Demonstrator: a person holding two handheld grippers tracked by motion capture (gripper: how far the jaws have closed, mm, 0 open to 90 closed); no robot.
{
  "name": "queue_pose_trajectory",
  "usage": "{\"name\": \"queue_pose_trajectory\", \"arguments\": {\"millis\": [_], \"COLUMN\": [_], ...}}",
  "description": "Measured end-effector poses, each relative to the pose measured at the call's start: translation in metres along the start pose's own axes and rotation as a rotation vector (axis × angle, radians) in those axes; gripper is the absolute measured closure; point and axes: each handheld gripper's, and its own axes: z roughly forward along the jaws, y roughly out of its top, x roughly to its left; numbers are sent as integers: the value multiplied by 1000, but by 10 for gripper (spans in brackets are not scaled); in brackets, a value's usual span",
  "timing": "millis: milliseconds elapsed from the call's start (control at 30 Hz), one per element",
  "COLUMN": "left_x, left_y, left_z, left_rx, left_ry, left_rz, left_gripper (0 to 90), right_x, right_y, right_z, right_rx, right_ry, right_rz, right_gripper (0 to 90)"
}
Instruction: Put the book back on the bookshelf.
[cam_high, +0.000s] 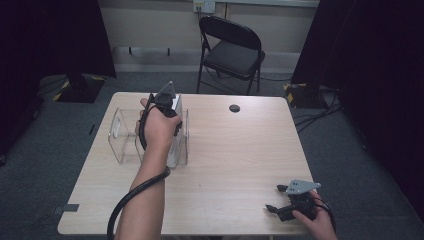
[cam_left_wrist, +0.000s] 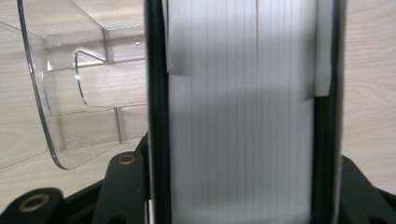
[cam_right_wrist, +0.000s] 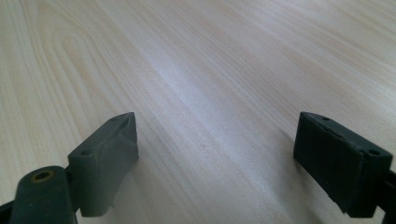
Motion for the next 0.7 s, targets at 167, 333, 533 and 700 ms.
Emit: {"name": "queue_pose_trajectory", "arguments": {"millis": [167,333,533,700], "left_x": [2,4,6,6], "left_y": [-2,-6,-10,-12], "left_z": [-5,-10,-17,-25], "left_rx": [-14,-29,-38,-50], "left_ry": [-14,-37,-51,-59], "left_rz": [2,10,38,42], "left_gripper": [491,481,470,453], "right_x": [0,0,0,0], "right_y": [0,0,0,0], "right_z": [0,0,0,0], "right_rx": [2,1,1,2], "right_ry": [2,1,0,1], "right_rz": [-3,1,1,-1], "right_gripper": [133,132,132,132]}}
